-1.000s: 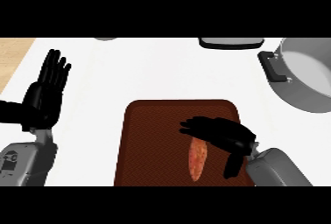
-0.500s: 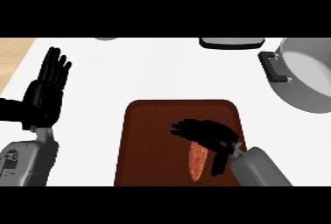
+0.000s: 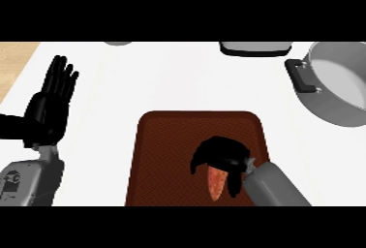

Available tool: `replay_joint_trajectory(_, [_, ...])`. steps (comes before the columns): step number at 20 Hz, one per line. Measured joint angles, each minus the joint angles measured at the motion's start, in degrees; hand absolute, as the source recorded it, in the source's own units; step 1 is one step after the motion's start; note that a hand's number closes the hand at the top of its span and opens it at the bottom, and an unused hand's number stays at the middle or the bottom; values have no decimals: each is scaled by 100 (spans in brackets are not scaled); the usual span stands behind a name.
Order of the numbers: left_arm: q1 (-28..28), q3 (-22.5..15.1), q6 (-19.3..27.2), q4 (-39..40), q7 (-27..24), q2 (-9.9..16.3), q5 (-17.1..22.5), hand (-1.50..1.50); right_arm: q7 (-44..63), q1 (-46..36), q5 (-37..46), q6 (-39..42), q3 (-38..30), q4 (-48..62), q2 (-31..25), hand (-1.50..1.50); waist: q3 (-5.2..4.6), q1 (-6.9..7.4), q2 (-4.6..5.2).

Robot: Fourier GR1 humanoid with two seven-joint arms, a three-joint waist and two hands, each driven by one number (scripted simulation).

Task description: Pick the sweet potato from the tray and place it in the pot

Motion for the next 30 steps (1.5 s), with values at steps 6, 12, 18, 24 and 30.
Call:
replay_joint_trajectory(6, [-18, 54, -45, 26, 24, -21, -16, 0, -193, 115, 298, -224, 151, -142, 146, 150, -14, -25, -19])
replay_joint_trajectory(12, [-91, 53, 24, 76, 75, -101, -86, 0, 10, 473, 544, -456, 98, -743, 110, 150, 0, -52, 0])
replay_joint_trajectory(18, [-130, 79, -4, 52, 35, -80, -80, 0, 1693, -106, 520, -803, -1409, -442, 337, 150, 47, -42, 130])
replay_joint_trajectory(24, [-133, 81, -10, 22, 11, -66, -88, 0, 3705, -803, 709, -1390, -2845, -161, 279, 150, 40, 18, 244])
replay_joint_trajectory(30, [-227, -16, -69, -10, 7, -91, -97, 0, 5825, -1695, 1422, -2127, -3848, 62, -47, 150, 23, 241, 306])
